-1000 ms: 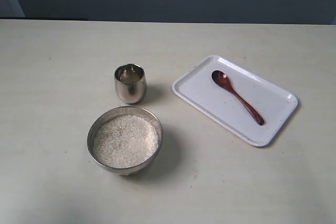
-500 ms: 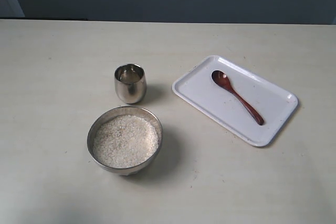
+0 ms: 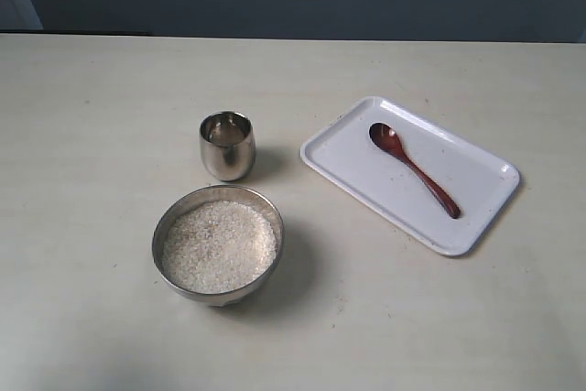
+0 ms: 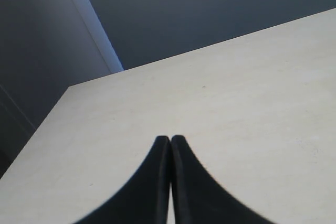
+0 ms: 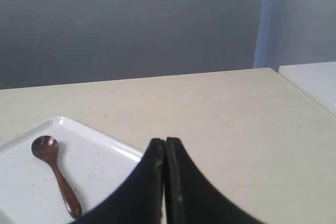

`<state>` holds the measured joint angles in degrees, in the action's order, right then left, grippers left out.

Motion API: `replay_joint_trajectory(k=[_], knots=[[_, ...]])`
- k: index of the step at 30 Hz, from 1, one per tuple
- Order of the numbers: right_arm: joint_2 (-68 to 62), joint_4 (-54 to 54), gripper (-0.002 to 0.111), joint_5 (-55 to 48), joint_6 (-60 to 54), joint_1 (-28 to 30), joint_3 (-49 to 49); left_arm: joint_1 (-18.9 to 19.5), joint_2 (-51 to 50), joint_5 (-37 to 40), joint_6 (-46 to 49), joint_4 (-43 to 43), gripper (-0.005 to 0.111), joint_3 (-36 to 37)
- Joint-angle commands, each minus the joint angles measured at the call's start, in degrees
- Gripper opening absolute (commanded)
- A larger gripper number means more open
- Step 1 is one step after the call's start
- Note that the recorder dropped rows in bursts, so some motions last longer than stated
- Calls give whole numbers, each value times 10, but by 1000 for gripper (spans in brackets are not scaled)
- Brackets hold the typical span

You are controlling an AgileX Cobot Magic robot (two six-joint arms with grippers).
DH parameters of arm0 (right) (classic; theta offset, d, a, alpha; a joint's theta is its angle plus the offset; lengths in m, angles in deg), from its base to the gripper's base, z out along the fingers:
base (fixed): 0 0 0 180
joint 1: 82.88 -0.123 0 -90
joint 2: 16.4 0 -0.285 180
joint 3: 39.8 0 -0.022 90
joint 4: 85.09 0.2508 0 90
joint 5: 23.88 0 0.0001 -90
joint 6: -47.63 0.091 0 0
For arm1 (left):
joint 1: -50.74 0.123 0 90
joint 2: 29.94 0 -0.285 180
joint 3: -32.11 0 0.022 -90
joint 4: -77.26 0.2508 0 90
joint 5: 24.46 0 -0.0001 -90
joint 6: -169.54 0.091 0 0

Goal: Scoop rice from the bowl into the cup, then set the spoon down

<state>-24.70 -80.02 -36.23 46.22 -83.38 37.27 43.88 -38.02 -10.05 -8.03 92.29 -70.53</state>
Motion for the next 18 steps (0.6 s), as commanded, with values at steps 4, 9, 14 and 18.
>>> replay_joint_trajectory(k=[4, 9, 14, 18], knots=[[2, -7, 0, -23, 2, -1, 1, 0, 3, -6, -4, 0, 0, -1], [2, -7, 0, -41, 2, -1, 1, 0, 3, -6, -4, 0, 0, -1], [2, -7, 0, -44, 2, -1, 1, 0, 3, -6, -4, 0, 0, -1], [2, -8, 0, -44, 0, -1, 1, 0, 3, -6, -4, 0, 0, -1]])
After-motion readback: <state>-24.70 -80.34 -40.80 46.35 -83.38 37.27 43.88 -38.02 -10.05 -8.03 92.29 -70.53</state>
